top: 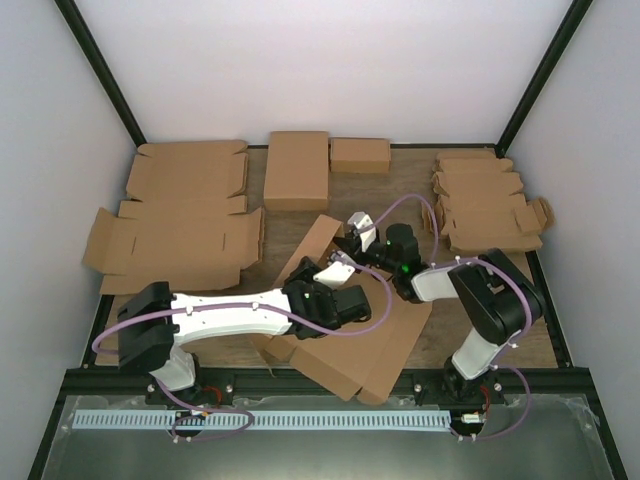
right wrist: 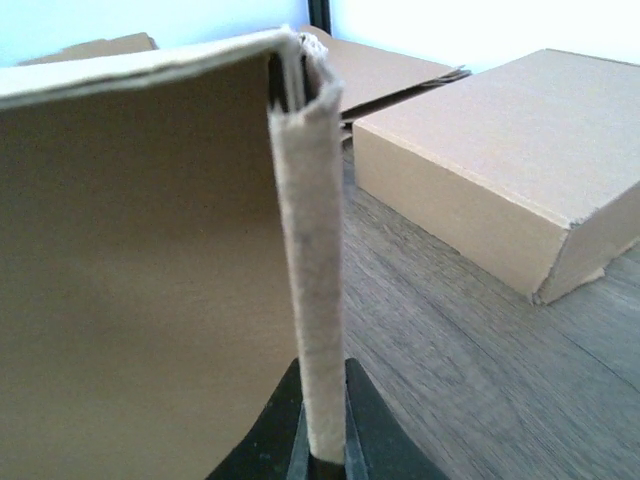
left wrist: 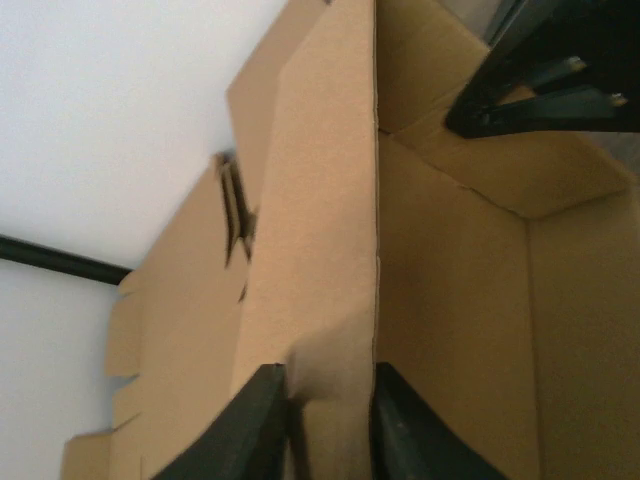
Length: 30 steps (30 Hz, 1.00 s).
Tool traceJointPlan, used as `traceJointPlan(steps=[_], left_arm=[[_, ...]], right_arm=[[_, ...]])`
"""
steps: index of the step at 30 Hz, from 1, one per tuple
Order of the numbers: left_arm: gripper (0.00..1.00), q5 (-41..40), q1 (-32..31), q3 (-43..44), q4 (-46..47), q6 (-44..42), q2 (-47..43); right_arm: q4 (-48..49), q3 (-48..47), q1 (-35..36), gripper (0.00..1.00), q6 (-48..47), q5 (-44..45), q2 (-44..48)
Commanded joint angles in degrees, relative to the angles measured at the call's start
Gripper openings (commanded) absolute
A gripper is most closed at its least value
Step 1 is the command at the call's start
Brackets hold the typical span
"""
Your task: Fold the paper box
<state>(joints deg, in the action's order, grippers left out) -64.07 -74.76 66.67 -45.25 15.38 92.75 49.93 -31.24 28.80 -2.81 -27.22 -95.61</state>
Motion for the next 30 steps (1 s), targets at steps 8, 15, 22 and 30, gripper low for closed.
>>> traceJointPlan(steps=[8,15,22,30], left_arm=[[0.80,29.4,9.1,10.7,3.5,2.9,-10.9],[0.98,56.9,28.8,12.4,5.1,3.5,-18.9],[0.97,82.0,45.0,10.3,6.5,-2.1,-12.2],[0.90,89.1,45.4,7.4,10.3,-4.1,-5.6]], right_arm=[[-3.2,1.7,1.2,0.01,0.8,10.0,6.8],[-4.1,3.9,3.5,0.01,1.0,13.6,8.3],[-4.7,4.4,5.7,0.04,2.3,18.4,8.2],[1.2,5.6,5.7,0.25,2.6,17.4,8.6]])
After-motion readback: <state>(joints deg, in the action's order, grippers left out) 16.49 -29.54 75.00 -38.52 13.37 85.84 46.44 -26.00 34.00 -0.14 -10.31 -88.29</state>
